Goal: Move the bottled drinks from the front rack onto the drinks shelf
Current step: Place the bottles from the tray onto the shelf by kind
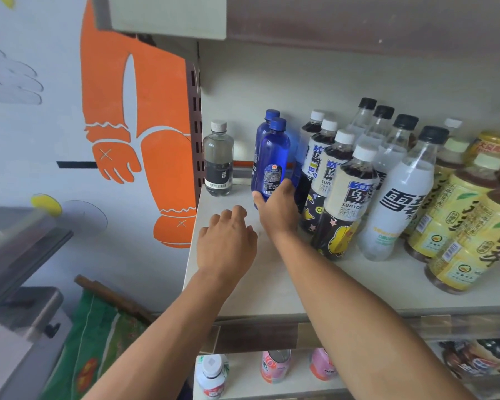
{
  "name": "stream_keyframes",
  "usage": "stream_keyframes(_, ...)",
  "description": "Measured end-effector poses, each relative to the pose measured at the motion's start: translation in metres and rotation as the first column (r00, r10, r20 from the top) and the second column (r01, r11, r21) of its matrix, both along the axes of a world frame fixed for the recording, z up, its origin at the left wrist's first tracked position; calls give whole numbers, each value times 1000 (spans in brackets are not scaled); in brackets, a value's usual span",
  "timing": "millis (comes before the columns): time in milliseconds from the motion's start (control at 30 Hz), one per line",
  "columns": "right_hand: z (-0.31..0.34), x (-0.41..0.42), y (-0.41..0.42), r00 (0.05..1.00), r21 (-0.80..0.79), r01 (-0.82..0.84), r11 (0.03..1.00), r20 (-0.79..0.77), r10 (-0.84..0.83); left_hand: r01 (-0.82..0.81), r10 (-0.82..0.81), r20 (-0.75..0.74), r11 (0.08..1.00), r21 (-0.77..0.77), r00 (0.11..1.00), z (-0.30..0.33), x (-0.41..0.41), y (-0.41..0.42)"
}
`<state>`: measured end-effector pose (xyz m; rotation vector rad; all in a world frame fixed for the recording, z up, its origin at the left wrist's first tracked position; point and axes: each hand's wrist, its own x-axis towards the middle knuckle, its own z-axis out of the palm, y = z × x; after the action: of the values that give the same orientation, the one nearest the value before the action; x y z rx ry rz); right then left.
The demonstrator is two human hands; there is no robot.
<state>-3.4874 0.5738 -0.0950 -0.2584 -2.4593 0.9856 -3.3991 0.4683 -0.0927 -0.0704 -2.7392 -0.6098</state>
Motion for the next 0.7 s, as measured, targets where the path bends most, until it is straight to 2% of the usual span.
stream_keyframes(267, 0, 1, 0, 1000, -18, -5, 1000, 10, 6, -3, 3, 6, 1000, -19, 1000, 0, 2, 0)
stream_keyframes(533, 3, 8, 7, 987, -42, -35, 999, 157, 41, 6, -5, 31, 999, -31, 1000, 5, 6, 0)
stream_keyframes(700, 10, 29, 7, 980, -28, -45, 999, 192, 49, 30, -30, 20, 1000, 1, 999, 8, 8, -2)
